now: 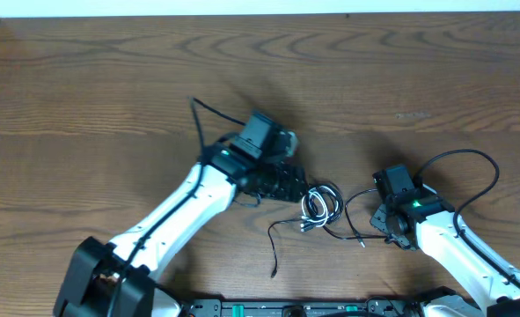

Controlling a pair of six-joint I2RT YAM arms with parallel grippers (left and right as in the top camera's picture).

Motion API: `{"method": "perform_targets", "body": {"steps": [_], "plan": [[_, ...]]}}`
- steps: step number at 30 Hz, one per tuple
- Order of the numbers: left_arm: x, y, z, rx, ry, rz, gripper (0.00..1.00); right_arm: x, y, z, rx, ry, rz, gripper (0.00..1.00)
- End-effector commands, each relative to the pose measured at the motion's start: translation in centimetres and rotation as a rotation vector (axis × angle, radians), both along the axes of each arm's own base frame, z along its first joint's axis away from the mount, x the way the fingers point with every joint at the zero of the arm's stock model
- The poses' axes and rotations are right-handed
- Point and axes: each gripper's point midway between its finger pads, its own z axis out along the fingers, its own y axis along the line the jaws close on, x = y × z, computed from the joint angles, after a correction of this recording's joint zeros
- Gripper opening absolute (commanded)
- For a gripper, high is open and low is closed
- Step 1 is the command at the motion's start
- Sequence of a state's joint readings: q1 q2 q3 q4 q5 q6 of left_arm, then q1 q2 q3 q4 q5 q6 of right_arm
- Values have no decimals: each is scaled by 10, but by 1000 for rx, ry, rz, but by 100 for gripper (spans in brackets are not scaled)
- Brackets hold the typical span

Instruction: Untangle cables

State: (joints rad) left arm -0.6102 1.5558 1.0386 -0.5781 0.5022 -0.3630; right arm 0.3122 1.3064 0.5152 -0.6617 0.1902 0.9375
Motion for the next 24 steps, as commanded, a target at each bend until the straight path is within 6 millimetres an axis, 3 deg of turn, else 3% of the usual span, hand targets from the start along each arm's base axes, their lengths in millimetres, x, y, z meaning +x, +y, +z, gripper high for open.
{"method": "perform_targets", "body": {"steps": [1, 12, 17, 20, 22, 23, 24], "plan": [[-6, -13, -15, 32, 20, -21, 68, -5, 1, -3, 10, 23, 10, 47], [-26, -64, -60, 22, 120, -9, 68, -6, 1, -3, 8, 26, 10, 48], [-25, -82, -73, -4, 131, 20, 66, -6, 1, -3, 7, 27, 18, 47], [-18, -89, -77, -28, 118, 32, 41, -6, 1, -4, 7, 29, 18, 48], [-12, -93, -73, -52, 104, 42, 14, -7, 0, -4, 5, 34, 20, 48], [-10, -95, -69, -69, 99, 39, 8, -7, 0, -4, 4, 36, 26, 48], [-9, -96, -65, -88, 98, 38, 8, -7, 0, -4, 2, 37, 38, 48]]}}
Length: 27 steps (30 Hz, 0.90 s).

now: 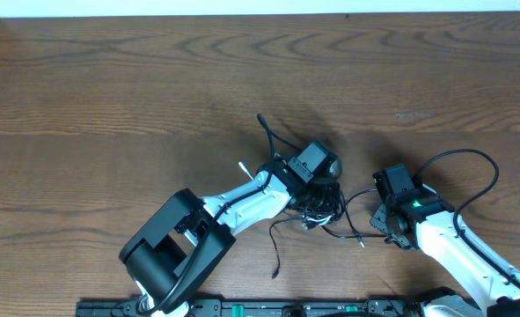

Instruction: Untangle cables

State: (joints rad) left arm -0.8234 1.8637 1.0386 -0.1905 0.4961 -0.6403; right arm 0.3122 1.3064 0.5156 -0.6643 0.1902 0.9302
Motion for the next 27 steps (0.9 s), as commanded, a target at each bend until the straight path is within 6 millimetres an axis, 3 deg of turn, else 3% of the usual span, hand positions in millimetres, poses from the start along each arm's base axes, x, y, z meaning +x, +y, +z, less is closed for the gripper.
{"method": "perform_targets", "body": {"steps": [1, 4, 7, 9, 12, 18, 22, 27], "plan": [[9, -4, 16, -58, 3, 23, 7, -7, 0, -4, 2, 36, 40, 48], [18, -1, 38, -117, -18, 21, 8, -6, 1, -4, 0, 36, 72, 48], [23, 4, 70, -216, -35, -14, 7, 3, 12, -1, 34, 16, 201, 56], [22, 11, 106, -336, -43, -75, 8, 17, 38, 13, 128, -25, 412, 65], [17, 22, 126, -399, -40, -123, 7, 31, 72, 41, 256, -102, 633, 66], [12, 54, 124, -397, 7, -153, 7, 52, 109, 106, 393, -286, 796, 71], [14, 69, 120, -378, 44, -121, 8, 52, 116, 120, 431, -331, 817, 73], [11, 69, 127, -426, 45, -151, 8, 43, 129, 126, 525, -327, 836, 73]]}}
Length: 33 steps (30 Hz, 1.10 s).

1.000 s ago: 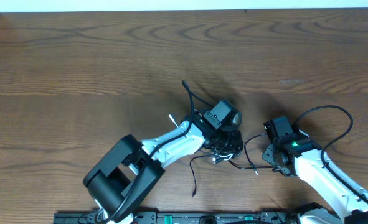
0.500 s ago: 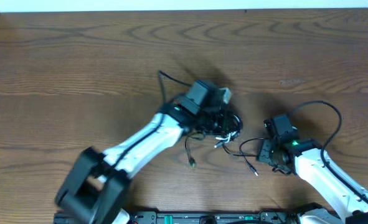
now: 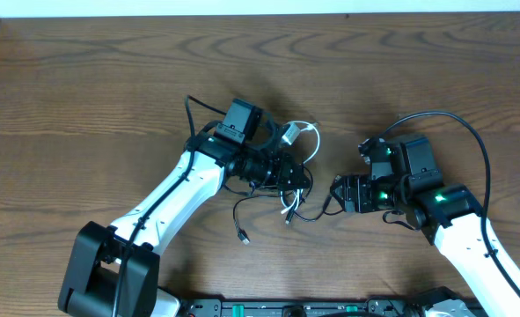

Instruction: Untangle cables

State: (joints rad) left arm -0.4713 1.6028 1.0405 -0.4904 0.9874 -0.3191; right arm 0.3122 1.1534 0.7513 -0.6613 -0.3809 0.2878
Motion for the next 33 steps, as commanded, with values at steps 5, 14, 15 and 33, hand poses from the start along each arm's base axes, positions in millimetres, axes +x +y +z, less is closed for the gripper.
{"method": "perform_targets", "body": {"steps": [5, 14, 15, 33], "plan": [[-10, -7, 19, -116, -18, -83, 7, -4, 20, 17, 137, 18, 40, 73], [-17, -13, 36, -215, -10, -133, 7, 6, 27, 27, 225, 55, -71, 68], [-18, -15, 42, -253, -15, -150, 8, 7, 27, 26, 229, 62, -82, 67], [-25, -30, 49, -297, -77, -212, 7, -4, 45, 37, 374, 189, -96, 50]]}}
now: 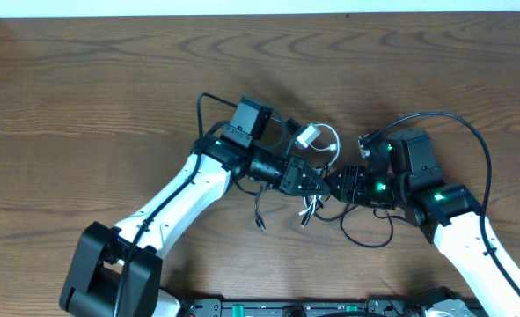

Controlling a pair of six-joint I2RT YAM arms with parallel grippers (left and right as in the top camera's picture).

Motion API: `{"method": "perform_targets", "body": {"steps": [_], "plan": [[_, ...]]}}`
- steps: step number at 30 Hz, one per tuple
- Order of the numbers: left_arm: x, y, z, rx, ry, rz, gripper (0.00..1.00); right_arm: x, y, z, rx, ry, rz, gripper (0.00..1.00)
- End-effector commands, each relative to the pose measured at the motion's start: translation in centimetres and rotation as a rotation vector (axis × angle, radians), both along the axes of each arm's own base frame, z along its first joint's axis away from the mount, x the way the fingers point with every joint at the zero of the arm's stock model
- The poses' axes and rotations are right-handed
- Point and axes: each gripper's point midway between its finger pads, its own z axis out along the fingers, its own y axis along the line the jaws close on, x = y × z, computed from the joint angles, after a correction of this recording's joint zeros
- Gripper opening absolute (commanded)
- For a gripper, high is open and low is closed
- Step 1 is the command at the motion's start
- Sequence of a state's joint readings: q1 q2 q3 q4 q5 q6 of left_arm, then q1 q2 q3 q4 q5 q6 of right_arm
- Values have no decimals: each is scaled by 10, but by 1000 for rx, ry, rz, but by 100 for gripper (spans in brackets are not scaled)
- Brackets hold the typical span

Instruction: Untangle cables

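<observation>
A tangle of thin cables hangs between my two grippers at mid-table. Its white cable loops up behind them and ends in a white connector. Part of the black cable curves over the table below the right gripper, and a black plug end dangles lower left. My left gripper is shut on the bundle. Right beside it, my right gripper faces left and appears shut on the black cable. The knot itself is hidden between the fingers.
The wooden table extends all around. A white wall edge runs along the back and a black rail along the front. The right arm's own black wire arcs above its wrist.
The left gripper moved right and the right gripper moved left, so they now nearly touch at the tangle. The white connector shifted right, and a black loop now lies below the right gripper.
The tangle first lay on the table right of the left gripper, with the right gripper idle at lower right. Then the left gripper was over the tangle. Later it held the bundle further left while the right gripper reached in. Now both grip it together.
</observation>
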State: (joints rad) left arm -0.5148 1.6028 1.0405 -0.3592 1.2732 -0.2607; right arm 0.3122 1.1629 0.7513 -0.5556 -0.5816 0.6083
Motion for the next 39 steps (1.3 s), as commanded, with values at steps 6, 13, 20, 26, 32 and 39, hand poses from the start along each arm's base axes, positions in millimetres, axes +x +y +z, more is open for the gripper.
{"method": "perform_targets", "body": {"steps": [6, 13, 20, 26, 32, 39], "plan": [[3, -1, -1, 13, -37, 8, 7, -12, 18, 19, 139, 45, 73, 50], [10, 1, -11, 70, -57, 45, 7, -15, 21, 22, 162, 53, 90, 50], [10, 2, -14, 102, -13, 70, 8, -17, 22, 22, 170, 60, 97, 52], [-2, -3, 4, 6, 34, 4, 8, -13, 23, 25, 176, 40, 95, 53], [-6, -14, 9, -12, 26, -15, 7, -16, 29, 32, 226, 58, 109, 53], [-5, -21, 26, -91, 4, -44, 7, -10, 20, 22, 157, 42, 67, 47]]}}
